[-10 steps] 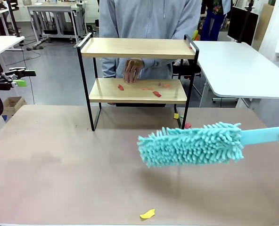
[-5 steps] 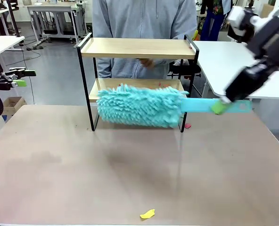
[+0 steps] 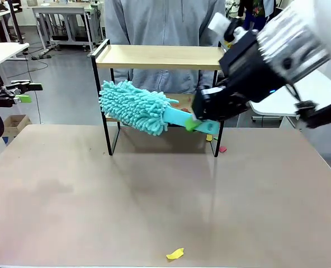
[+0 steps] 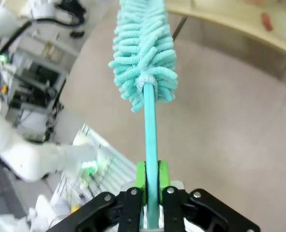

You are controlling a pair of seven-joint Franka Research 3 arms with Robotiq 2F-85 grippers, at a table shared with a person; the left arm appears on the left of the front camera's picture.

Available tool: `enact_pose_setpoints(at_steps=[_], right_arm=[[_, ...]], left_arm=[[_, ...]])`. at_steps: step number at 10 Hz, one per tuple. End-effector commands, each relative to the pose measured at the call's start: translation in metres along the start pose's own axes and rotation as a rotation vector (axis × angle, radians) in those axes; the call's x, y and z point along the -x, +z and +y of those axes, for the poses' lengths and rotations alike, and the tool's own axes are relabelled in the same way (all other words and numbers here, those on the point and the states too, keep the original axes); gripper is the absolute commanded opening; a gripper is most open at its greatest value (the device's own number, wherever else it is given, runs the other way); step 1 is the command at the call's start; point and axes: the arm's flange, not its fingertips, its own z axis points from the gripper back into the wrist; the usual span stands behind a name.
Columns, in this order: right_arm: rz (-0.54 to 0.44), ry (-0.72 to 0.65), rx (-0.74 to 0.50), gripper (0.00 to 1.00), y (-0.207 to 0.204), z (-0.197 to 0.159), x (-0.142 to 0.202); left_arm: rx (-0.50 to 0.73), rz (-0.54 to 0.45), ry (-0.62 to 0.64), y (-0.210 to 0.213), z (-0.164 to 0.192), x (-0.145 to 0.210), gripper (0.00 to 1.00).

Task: Clean the shelf.
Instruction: Clean the specific section of the Shelf indicated by the human with the Duster.

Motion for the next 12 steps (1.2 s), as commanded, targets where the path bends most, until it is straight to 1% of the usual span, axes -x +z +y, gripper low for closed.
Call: enact_pose_setpoints(at_steps=[1,2,3,5,6,7,8,9,12], right_arm=[[-0.048,-0.039,0.043,0.13,-0.021,0.007,-0.004],[-0.022,0.003,0.061,0.13,-0.016,0.008,-0.003],[-0.031,-0.016,0.017,0.13,-0.012,0.006,-0.001],[-0.031,-0.016,0.017,0.13,-0.012,0.006,-0.001],[-0.018,0.006,0.031,0.13,-0.017,0.007,-0.002],[-0.06,-0.066,0.106,0.13,-0.041,0.02,-0.009],[-0.076,-0.111,0.155,0.13,-0.061,0.028,-0.015],[-0.111,-0.134,0.147,0.13,-0.077,0.036,-0.018],[-0.297,-0.232,0.198,0.13,-0.108,0.062,-0.031]], left_arm=[[0.006,0.006,-0.012,0.0,0.0,-0.002,1.0],[0.006,0.006,-0.012,0.0,0.0,-0.002,1.0],[0.006,0.006,-0.012,0.0,0.0,-0.002,1.0],[0.006,0.006,-0.012,0.0,0.0,-0.002,1.0],[0.006,0.006,-0.012,0.0,0.0,-0.002,1.0],[0.006,0.006,-0.012,0.0,0.0,-0.002,1.0],[0.006,0.006,-0.012,0.0,0.0,-0.002,1.0],[0.006,0.006,-0.012,0.0,0.0,-0.002,1.0],[0.006,0.006,-0.012,0.0,0.0,-0.002,1.0]])
